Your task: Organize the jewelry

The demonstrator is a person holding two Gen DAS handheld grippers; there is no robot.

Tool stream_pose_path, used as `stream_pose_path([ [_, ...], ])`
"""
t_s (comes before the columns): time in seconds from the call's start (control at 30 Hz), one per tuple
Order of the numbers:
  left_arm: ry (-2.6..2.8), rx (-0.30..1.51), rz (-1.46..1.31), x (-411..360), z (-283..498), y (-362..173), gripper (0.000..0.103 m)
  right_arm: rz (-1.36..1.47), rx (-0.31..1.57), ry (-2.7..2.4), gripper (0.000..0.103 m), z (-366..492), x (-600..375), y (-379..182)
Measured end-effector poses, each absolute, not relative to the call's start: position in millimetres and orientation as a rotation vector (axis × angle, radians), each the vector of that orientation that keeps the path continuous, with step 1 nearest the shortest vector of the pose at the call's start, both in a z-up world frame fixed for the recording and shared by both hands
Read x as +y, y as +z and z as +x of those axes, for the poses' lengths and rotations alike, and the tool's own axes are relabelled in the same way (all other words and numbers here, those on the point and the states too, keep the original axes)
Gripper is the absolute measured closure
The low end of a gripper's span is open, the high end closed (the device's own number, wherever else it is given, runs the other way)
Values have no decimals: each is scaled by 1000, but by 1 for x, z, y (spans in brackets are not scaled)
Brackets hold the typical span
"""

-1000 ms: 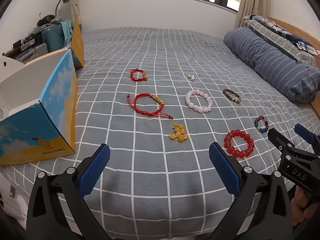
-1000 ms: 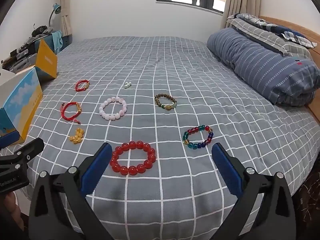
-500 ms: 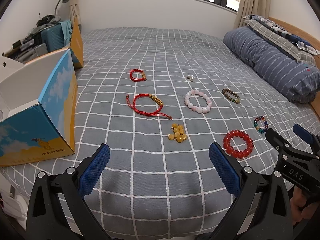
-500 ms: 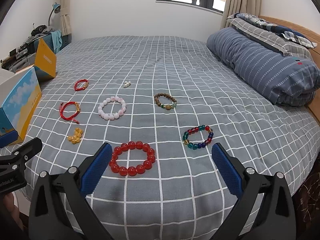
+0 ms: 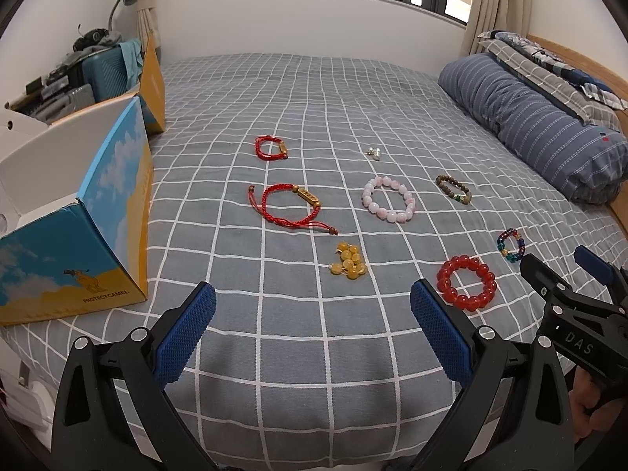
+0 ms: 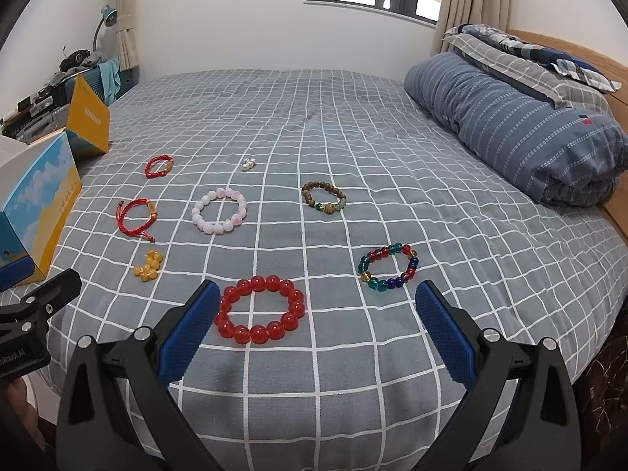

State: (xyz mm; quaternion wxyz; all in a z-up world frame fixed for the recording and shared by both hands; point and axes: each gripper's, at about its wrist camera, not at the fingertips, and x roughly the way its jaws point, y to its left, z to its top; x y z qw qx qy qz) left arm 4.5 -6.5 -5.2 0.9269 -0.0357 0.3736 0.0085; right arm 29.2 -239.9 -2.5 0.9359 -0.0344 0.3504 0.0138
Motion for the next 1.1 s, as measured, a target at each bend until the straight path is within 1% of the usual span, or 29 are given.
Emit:
stream_pose_path([
  [1.1,39,773,-45,-9,2,-4,6,-65,733,17,7,30,-241,-5],
])
